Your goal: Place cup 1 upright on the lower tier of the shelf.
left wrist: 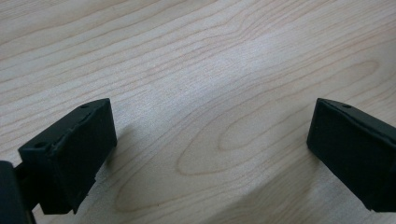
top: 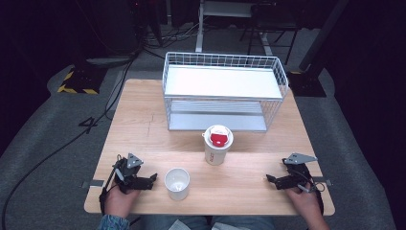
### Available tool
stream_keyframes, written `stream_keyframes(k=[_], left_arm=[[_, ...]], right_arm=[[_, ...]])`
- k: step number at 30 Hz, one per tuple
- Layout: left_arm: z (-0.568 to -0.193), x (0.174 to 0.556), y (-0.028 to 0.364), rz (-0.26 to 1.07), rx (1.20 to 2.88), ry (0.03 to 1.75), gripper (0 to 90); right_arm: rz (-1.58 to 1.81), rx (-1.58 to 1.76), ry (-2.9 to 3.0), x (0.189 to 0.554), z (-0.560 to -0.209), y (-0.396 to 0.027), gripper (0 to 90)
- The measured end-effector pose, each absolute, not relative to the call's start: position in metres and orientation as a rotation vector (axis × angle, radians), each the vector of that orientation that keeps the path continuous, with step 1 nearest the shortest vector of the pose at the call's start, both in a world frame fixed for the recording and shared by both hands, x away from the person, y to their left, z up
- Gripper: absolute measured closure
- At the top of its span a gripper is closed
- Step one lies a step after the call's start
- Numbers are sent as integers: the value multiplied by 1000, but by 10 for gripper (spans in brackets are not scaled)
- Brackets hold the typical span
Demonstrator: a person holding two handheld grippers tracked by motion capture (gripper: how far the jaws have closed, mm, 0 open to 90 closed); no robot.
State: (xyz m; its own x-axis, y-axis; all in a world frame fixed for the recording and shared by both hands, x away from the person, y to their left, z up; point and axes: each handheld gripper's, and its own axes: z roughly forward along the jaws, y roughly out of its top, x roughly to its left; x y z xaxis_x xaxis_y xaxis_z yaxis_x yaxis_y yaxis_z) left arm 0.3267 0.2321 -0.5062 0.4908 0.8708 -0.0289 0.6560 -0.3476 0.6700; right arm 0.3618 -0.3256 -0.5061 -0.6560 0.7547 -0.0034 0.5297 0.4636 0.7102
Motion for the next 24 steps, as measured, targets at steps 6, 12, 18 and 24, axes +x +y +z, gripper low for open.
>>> stream_keyframes(k=[6,12,18,24], left_arm=[[-506,326,232,445,2114,1249,19],[-506,326,232,444,2115,1248,19],[-506,326,232,437,2120,1245,15],[-506,326,232,435,2126,1241,15]], right_arm=[[998,1091,2399,362,-506,-326,1],[998,1093,2398,362,-506,-326,1],[994,1099,2395,361,-506,-325,2],[995,1100,2395,361,-506,-325,2]])
